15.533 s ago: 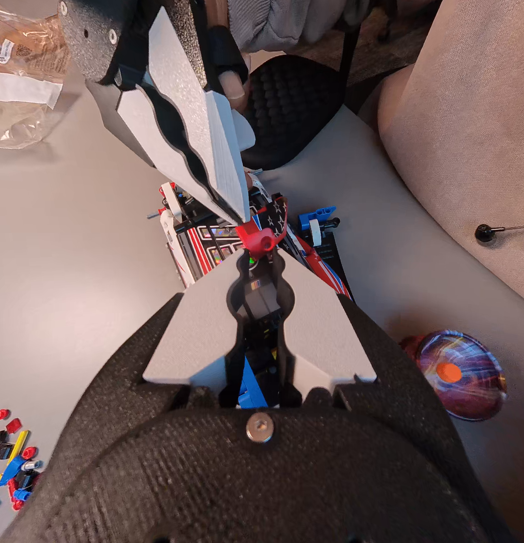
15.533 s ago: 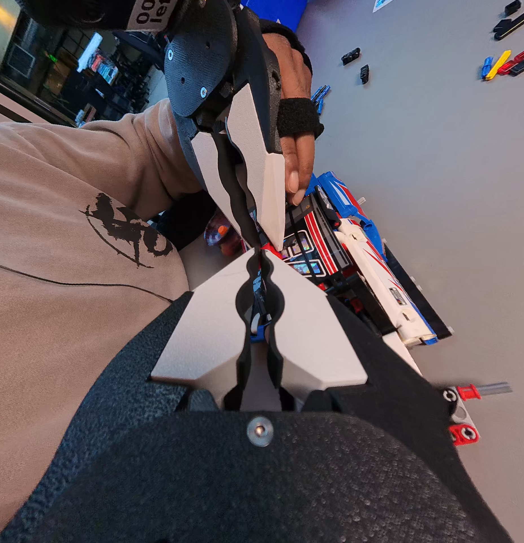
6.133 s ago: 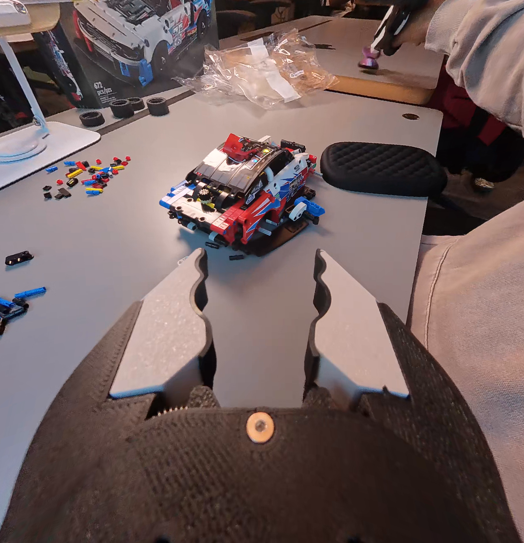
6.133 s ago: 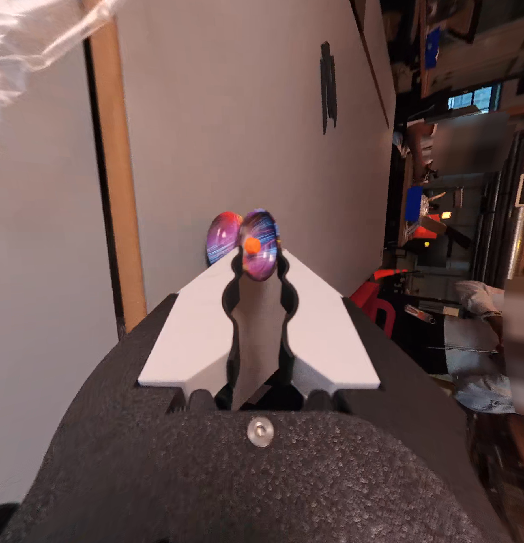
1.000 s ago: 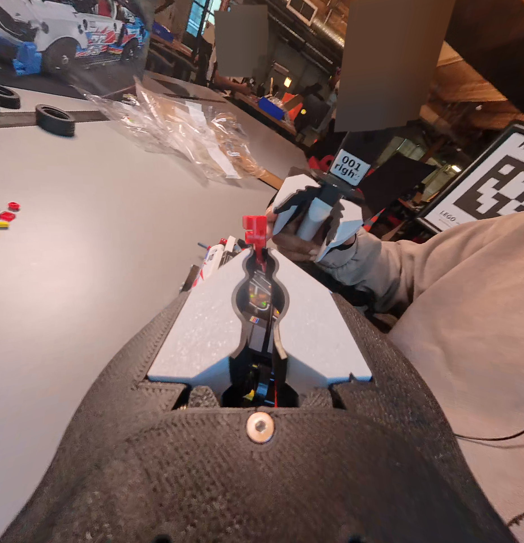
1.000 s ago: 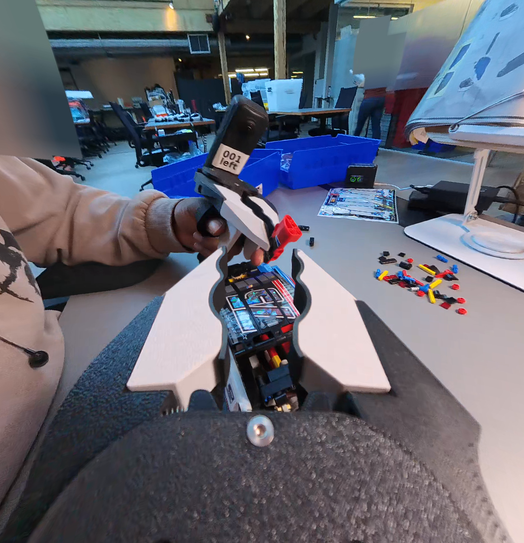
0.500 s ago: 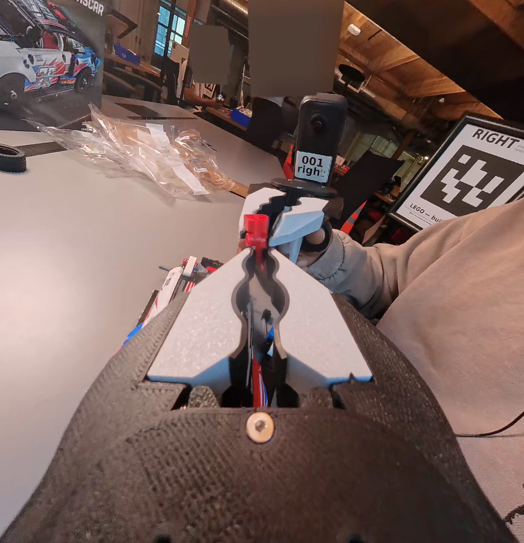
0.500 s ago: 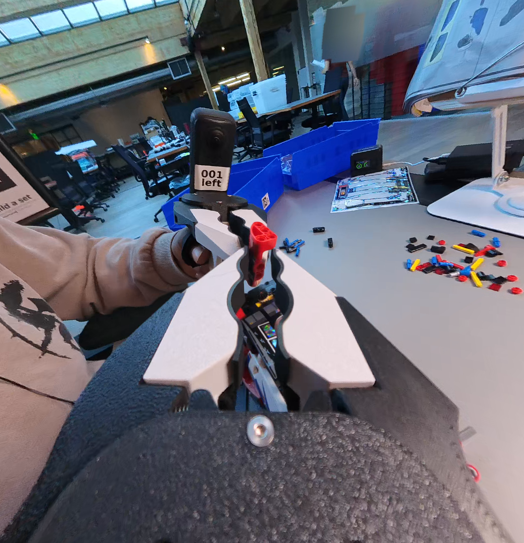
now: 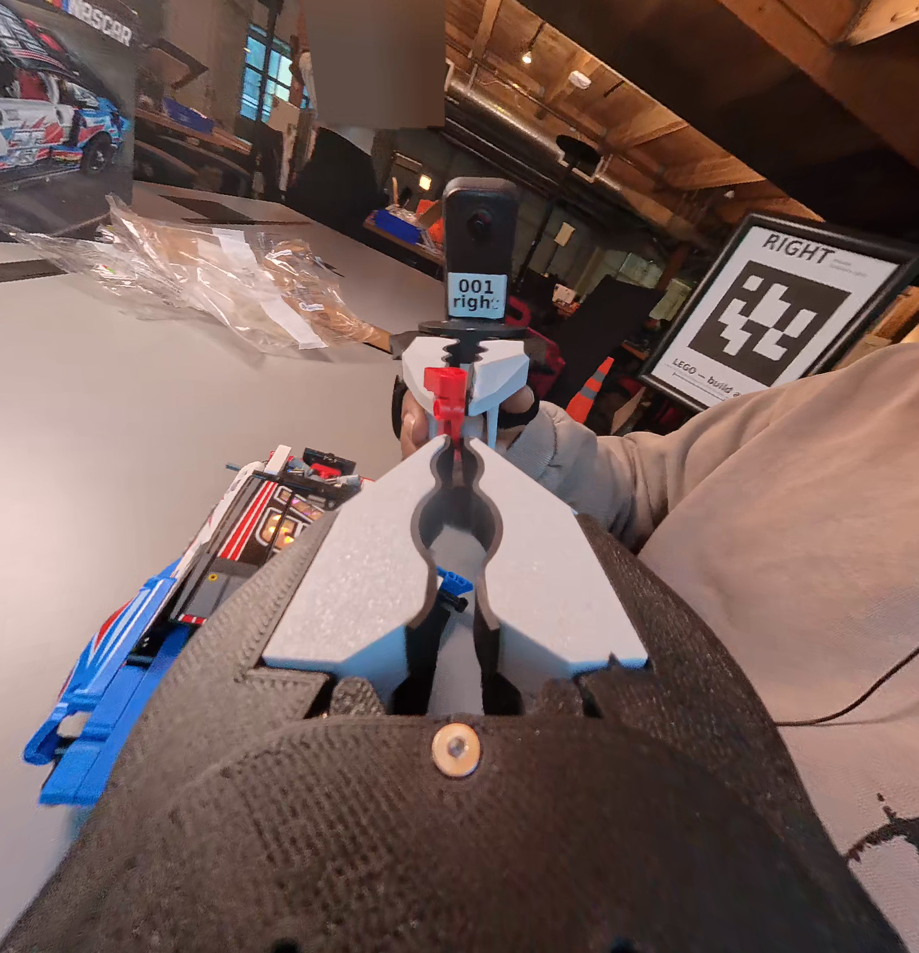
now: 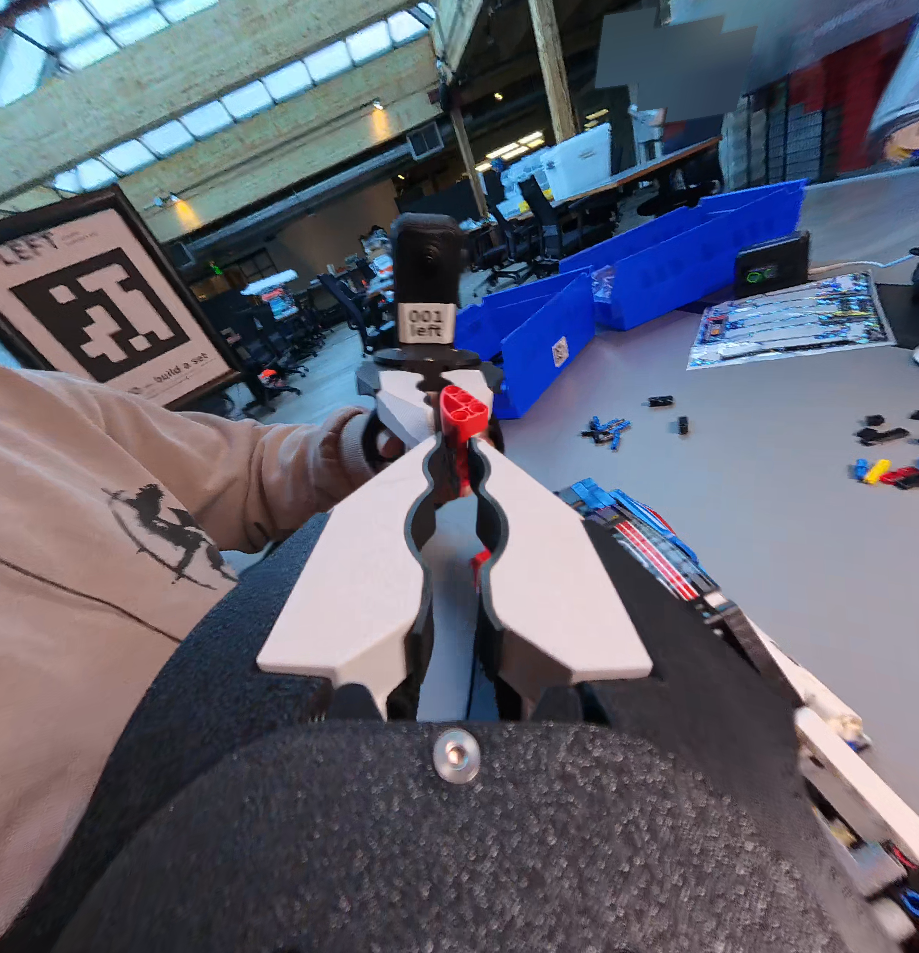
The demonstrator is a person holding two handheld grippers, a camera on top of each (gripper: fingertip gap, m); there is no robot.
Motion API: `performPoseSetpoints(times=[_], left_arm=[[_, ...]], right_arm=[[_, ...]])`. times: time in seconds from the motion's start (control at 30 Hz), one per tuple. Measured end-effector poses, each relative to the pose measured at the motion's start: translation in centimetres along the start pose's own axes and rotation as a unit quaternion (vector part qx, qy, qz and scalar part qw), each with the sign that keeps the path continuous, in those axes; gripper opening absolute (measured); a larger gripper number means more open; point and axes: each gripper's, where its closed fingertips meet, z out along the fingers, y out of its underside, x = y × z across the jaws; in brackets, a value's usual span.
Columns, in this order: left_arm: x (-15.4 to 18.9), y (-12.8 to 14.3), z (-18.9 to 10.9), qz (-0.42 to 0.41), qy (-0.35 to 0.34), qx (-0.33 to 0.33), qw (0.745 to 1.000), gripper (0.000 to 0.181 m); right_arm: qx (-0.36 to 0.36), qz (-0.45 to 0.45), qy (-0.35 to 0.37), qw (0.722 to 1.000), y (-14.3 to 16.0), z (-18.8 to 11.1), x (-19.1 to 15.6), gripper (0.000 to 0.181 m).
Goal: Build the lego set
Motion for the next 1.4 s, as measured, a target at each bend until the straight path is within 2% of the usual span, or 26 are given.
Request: performPoseSetpoints(times=[0.03,0.1,0.17,0.2,0.27,0.37,0.43,0.57,0.9,1.07,1.17,1.23,1.3,1.4], left_arm=[[-0.4,0.0,-0.3,0.010,-0.022,0.002,1.000,0.000],[-1.0,-0.1,-1.2,0.026,-0.057,0.008,0.998,0.000],[-1.3,-0.3,-2.4,0.032,-0.078,0.019,0.996,0.000],[-1.5,-0.3,-3.0,0.033,-0.086,0.024,0.995,0.000],[-2.0,-0.2,-4.0,0.024,-0.099,0.031,0.994,0.000],[-3.0,-0.2,-5.2,0.013,-0.121,0.045,0.992,0.000],[-3.7,-0.3,-5.8,0.015,-0.135,0.049,0.990,0.000],[-4.0,-0.3,-6.4,0.016,-0.143,0.055,0.988,0.000],[-4.2,1.0,-5.5,0.027,-0.147,0.031,0.988,0.000],[-4.7,1.5,-5.4,0.034,-0.157,0.019,0.987,0.000],[-4.9,1.4,-5.6,0.033,-0.161,0.021,0.986,0.000],[-4.9,1.3,-5.6,0.030,-0.159,0.026,0.987,0.000],[-4.7,1.2,-5.5,0.029,-0.148,0.034,0.988,0.000],[-4.6,1.2,-5.2,0.033,-0.143,0.045,0.988,0.000]], right_arm=[[-0.016,-0.015,0.043,0.999,0.4,0.0,1.1,0.008],[-0.072,-0.107,0.127,0.984,1.3,-0.6,2.9,0.028],[-0.158,-0.226,0.169,0.946,2.6,-1.4,3.6,0.044],[-0.211,-0.266,0.163,0.926,3.6,-1.5,3.6,0.055],[-0.311,-0.282,0.144,0.896,5.7,-1.9,4.0,0.074],[-0.415,-0.279,0.117,0.858,8.0,-2.2,5.9,0.084],[-0.445,-0.283,0.117,0.841,8.3,-2.0,7.9,0.086],[-0.482,-0.267,0.070,0.832,8.0,-1.9,8.6,0.079],[-0.488,-0.248,0.098,0.831,5.5,-3.2,15.2,0.079],[-0.465,-0.260,0.159,0.831,3.5,-4.0,18.8,0.075],[-0.391,-0.275,0.184,0.859,1.6,-3.3,17.6,0.076],[-0.321,-0.278,0.185,0.886,0.2,-2.5,15.1,0.072],[-0.242,-0.235,0.135,0.932,-0.3,-1.0,10.8,0.065],[-0.161,-0.159,0.112,0.968,0.2,0.7,7.0,0.044]])
